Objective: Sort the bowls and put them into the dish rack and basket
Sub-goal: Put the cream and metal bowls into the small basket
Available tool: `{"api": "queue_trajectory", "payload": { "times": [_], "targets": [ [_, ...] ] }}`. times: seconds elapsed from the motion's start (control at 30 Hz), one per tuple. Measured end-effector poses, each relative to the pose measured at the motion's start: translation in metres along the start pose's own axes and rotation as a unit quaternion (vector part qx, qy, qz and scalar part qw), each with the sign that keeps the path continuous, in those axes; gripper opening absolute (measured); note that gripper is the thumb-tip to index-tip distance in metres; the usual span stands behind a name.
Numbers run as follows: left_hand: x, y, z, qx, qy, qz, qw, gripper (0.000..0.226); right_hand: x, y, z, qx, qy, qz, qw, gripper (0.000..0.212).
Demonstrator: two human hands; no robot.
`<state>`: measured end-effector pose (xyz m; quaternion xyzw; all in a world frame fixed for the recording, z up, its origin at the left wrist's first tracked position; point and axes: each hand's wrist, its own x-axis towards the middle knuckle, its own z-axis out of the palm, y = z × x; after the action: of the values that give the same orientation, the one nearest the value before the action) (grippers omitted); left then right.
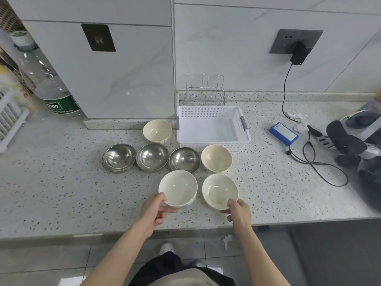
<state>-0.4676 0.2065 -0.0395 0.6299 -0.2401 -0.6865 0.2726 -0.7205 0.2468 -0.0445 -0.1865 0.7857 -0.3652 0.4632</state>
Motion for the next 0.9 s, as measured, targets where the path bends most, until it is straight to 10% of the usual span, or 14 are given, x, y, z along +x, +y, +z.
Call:
{"api": "queue_trajectory", "payload": {
  "times": [0.9],
  "targets": [
    [0.013, 0.108, -0.031, -0.101, -0.056, 0.097, 0.989, 0.028, 0.000, -0.149, 0.007, 0.115, 0.065, -0.079, 0.988, 0.018]
  ]
}}
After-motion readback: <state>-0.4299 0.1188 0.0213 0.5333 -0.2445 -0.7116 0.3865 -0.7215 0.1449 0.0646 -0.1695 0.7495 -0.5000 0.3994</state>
